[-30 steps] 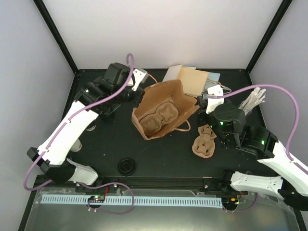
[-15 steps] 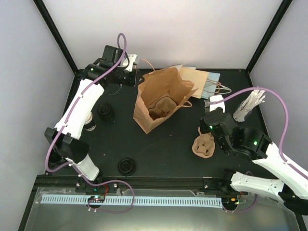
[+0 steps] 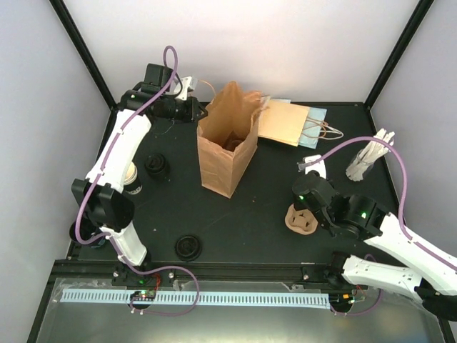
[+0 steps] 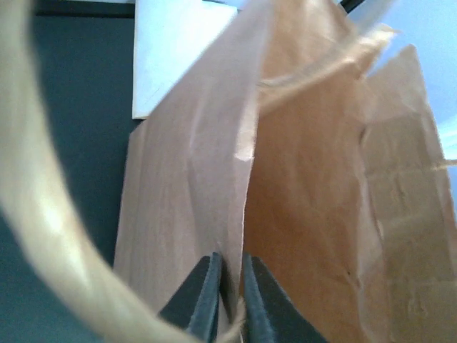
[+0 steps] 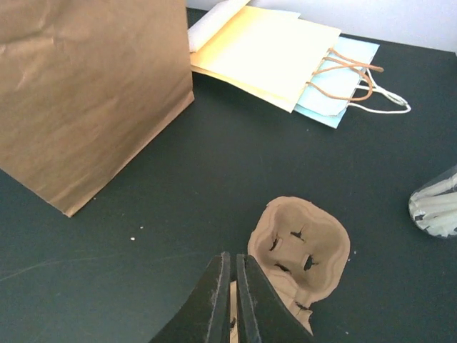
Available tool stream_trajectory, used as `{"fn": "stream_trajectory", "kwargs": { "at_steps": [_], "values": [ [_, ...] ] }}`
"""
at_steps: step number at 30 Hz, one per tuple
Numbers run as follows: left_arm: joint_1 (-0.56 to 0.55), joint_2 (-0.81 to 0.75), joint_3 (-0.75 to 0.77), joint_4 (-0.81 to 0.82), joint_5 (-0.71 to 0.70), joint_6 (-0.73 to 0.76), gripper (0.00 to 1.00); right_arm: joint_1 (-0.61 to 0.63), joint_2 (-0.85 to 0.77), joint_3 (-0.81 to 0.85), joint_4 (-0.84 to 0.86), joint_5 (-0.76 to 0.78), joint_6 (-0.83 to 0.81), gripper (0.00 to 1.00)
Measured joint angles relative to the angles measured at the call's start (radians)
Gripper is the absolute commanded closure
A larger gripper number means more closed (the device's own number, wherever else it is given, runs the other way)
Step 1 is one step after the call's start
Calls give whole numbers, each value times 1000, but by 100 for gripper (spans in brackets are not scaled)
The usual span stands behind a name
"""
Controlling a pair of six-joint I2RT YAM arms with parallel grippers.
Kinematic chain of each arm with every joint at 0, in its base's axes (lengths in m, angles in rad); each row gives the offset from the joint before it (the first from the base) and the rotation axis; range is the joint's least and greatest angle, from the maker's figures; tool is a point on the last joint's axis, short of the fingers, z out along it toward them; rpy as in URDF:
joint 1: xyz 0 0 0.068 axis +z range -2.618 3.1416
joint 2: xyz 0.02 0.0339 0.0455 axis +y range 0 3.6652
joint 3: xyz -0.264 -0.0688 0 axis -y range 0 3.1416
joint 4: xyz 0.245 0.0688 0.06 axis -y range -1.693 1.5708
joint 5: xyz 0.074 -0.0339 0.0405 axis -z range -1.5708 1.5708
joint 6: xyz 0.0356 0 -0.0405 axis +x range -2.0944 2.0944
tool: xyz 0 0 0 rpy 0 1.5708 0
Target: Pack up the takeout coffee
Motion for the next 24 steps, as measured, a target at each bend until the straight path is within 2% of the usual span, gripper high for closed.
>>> {"fn": "stream_trajectory", "kwargs": {
  "at_steps": [9,13,16,18,21,22,24],
  "values": [
    [14,10,0,-5,27,13,33,0,14,-9,12,-23,3,91],
    [14,-4,0,-7,29,24,20,0,35,-14,23,-33,2,91],
    [16,-37,0,-7,27,35,8,0,43,-16,30,-42,2,87],
    [19,-74,-3,-9,11,47,1,0,44,-18,37,-47,1,79],
    [20,-151,-17,-10,-37,61,1,0,44,-23,51,-57,2,70],
    [20,-188,-29,-10,-59,66,1,0,44,-25,56,-61,4,62],
    [20,-248,-55,-11,-98,73,1,0,43,-35,67,-69,4,35]
  ]
}}
